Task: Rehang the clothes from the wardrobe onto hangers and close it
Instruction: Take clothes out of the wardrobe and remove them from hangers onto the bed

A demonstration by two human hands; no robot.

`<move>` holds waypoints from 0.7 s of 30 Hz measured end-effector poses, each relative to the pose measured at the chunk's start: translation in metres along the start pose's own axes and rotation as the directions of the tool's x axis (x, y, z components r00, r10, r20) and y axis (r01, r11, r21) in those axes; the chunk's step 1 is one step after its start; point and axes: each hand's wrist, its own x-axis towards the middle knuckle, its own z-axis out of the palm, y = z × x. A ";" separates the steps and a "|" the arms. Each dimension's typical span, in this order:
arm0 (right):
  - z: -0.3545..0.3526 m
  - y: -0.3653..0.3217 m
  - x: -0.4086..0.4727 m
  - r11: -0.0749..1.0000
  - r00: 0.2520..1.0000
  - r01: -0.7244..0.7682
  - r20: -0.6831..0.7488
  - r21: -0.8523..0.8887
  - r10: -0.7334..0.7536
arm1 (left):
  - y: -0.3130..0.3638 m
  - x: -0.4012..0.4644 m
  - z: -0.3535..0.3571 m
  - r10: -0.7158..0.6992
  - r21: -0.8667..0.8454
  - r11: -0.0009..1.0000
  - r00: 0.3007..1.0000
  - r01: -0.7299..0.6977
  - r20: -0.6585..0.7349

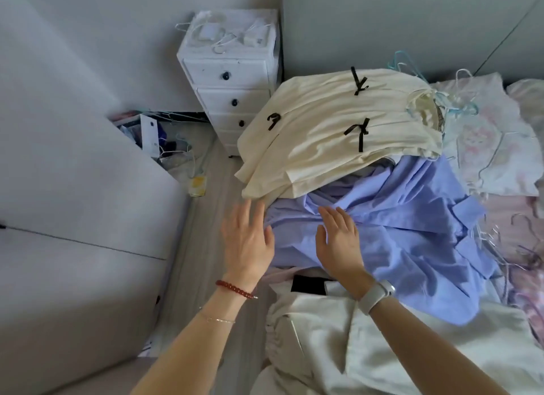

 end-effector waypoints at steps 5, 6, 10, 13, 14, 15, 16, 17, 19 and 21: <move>0.030 -0.030 -0.092 0.980 0.971 0.186 0.165 -0.075 -0.172 | -0.040 -0.125 0.009 -0.105 -0.072 0.992 0.994 0.107 0.031; 0.035 -0.037 -0.111 0.965 0.956 0.250 0.176 -0.075 -0.234 | -0.048 -0.150 0.009 -0.122 -0.091 0.988 0.992 0.124 0.033; 0.057 -0.057 -0.190 0.888 0.884 0.439 0.239 -0.136 -0.401 | -0.074 -0.263 0.010 -0.042 -0.121 0.991 0.998 0.047 0.045; 0.086 -0.064 -0.250 0.840 0.795 0.526 0.427 -0.132 -0.431 | -0.096 -0.350 0.017 -0.046 -0.159 0.986 0.998 0.052 0.045; 0.093 -0.072 -0.269 0.807 0.741 0.581 0.482 -0.108 -0.468 | -0.107 -0.377 0.018 -0.085 -0.167 0.982 0.996 0.088 0.022; 0.100 -0.085 -0.288 0.764 0.671 0.641 0.537 -0.074 -0.511 | -0.119 -0.402 0.018 -0.158 -0.177 0.972 0.987 0.154 -0.010; 0.107 -0.099 -0.306 0.717 0.591 0.696 0.583 -0.020 -0.557 | -0.132 -0.428 0.015 -0.253 -0.197 0.948 0.968 0.250 0.012; 0.115 -0.116 -0.323 0.673 0.509 0.738 0.619 0.042 -0.598 | -0.147 -0.452 0.011 -0.352 -0.200 0.913 0.935 0.355 0.047; 0.130 -0.154 -0.351 0.594 0.385 0.791 0.638 0.145 -0.667 | -0.181 -0.497 0.005 -0.520 -0.156 0.845 0.854 0.511 -0.018; 0.144 -0.197 -0.376 0.502 0.281 0.844 0.645 0.186 -0.711 | -0.211 -0.533 -0.017 -0.614 -0.146 0.788 0.782 0.598 -0.109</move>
